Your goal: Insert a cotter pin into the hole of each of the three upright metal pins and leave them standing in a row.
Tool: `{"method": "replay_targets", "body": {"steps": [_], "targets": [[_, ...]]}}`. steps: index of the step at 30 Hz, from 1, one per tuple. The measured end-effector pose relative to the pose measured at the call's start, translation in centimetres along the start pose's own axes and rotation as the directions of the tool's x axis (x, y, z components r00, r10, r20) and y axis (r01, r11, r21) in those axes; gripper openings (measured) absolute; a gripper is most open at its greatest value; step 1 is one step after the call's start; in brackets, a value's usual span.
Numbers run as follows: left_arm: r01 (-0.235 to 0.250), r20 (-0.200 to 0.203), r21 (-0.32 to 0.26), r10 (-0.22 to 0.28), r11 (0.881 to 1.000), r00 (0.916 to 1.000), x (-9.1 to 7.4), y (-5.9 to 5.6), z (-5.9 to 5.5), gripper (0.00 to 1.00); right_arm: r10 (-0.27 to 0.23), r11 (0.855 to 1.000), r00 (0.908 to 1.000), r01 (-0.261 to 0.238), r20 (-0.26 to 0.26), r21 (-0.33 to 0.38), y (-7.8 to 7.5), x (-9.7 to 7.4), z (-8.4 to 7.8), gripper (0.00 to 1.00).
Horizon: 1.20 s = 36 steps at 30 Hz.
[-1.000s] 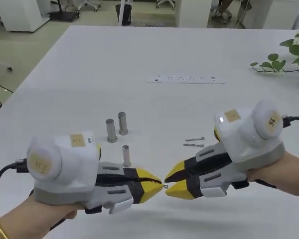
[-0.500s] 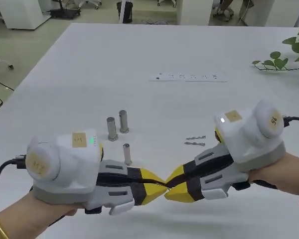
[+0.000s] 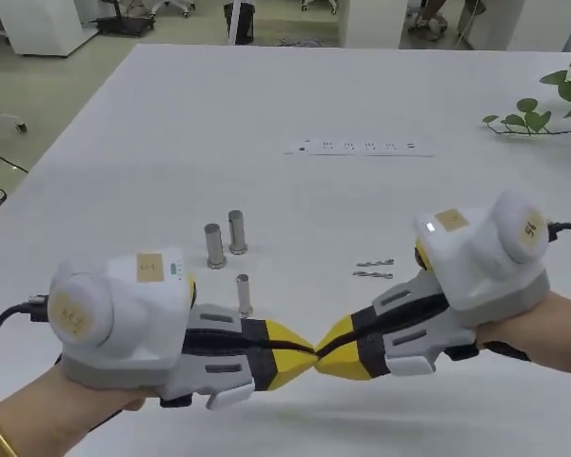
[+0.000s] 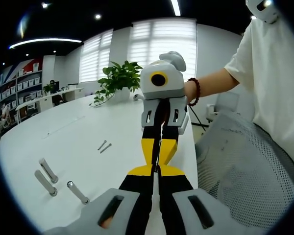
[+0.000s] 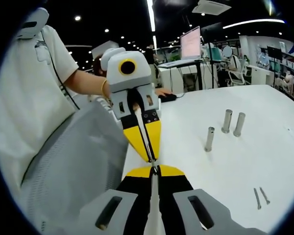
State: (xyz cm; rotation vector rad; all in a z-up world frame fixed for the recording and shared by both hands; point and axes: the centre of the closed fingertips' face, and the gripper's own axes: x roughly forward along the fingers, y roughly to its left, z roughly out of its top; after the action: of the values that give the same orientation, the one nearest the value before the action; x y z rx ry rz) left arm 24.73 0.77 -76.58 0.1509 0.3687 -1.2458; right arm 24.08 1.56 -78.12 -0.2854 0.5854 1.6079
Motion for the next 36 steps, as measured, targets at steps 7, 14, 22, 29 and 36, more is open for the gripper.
{"method": "replay_targets", "body": {"steps": [7,14,22,29,36], "targets": [[-0.018,0.008,-0.011,0.019,1.0,0.9998,0.1,0.2,-0.1,0.0,-0.023,0.999,0.9994,0.022,-0.025,-0.033,-0.3,0.0,-0.1,0.04],[-0.041,0.012,-0.016,0.041,0.999,0.9991,0.0,0.6,0.0,0.03,-0.04,0.995,0.9974,0.034,-0.06,-0.095,-0.4,0.0,0.1,0.02],[-0.065,-0.007,-0.024,0.065,0.998,0.9978,-0.2,1.0,-0.4,0.1,-0.076,0.985,0.9873,0.053,-0.139,-0.164,-0.9,-0.1,-0.6,0.02],[-0.154,0.019,-0.061,0.156,0.986,0.9876,-0.7,2.5,-0.5,0.21,-0.12,0.979,0.9683,0.078,-0.219,-0.19,-2.0,-0.3,-1.2,0.02],[-0.239,-0.001,-0.068,0.24,0.969,0.9709,-1.6,4.1,-1.3,0.22,-0.156,0.975,0.9531,0.105,-0.26,-0.198,-3.2,-0.2,-1.1,0.02]]}}
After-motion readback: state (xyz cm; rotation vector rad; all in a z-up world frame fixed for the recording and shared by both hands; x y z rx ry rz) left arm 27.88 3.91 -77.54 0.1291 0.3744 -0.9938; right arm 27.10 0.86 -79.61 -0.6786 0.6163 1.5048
